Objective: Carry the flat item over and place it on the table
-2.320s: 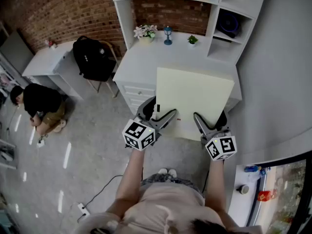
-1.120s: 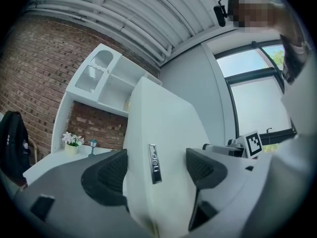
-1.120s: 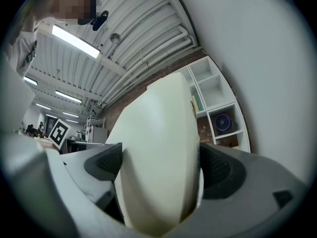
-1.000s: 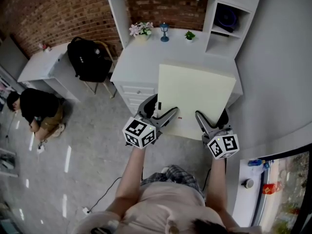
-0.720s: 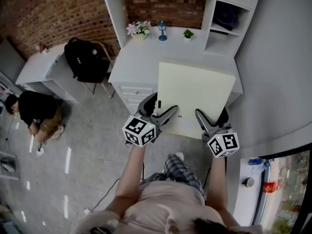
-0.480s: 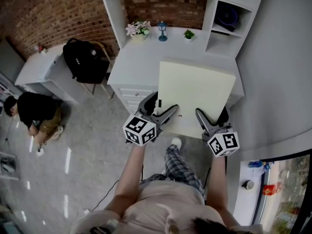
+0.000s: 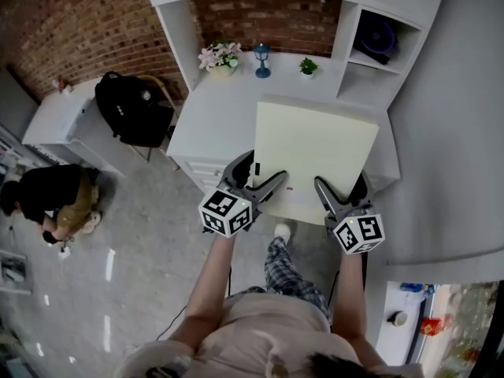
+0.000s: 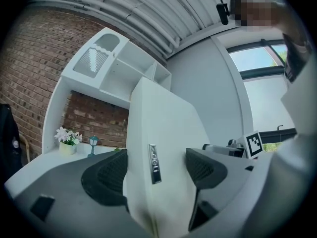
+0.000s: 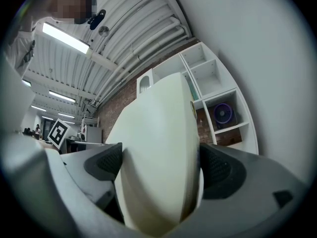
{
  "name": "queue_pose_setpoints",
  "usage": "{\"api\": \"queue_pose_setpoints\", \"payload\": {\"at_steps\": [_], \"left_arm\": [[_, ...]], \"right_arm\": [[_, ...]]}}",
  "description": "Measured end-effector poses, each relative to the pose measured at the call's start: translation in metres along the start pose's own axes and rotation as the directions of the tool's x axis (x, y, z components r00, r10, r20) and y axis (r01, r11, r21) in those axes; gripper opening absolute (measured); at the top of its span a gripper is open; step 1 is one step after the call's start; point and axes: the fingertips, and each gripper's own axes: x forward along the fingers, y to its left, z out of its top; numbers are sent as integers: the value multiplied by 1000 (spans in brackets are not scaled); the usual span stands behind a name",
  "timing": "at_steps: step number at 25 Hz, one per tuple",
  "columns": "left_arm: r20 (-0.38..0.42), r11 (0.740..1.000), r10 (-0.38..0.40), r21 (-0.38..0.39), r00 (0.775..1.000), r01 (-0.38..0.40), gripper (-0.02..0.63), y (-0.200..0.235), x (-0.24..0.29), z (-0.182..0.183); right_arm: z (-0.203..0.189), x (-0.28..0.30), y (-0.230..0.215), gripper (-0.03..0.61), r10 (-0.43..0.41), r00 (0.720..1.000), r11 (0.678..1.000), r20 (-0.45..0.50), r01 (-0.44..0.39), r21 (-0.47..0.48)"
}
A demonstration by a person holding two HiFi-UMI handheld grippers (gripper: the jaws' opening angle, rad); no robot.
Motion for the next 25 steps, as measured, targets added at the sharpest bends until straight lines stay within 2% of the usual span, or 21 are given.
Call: {"api": "queue_pose_setpoints", "payload": {"at_steps": [5, 14, 20, 25], "left_arm": [[-12, 1000, 16, -14, 1000, -16, 356, 48, 43, 9], [-37, 997, 62, -36, 997, -63, 356, 130, 124, 0], [-65, 996, 89, -24, 994, -91, 356, 181, 178, -23], [-69, 994, 109, -23, 992, -111, 356, 213, 200, -23]], "right_arm": [[-2, 60, -31, 491, 6, 1000, 1000, -19, -5, 15], [-29, 161, -94, 491, 47, 997, 998, -55, -45, 47], [-65, 219, -141, 491, 69, 995, 995, -69, -64, 76], [-74, 258, -155, 491, 92, 992, 992, -85, -84, 89]]}}
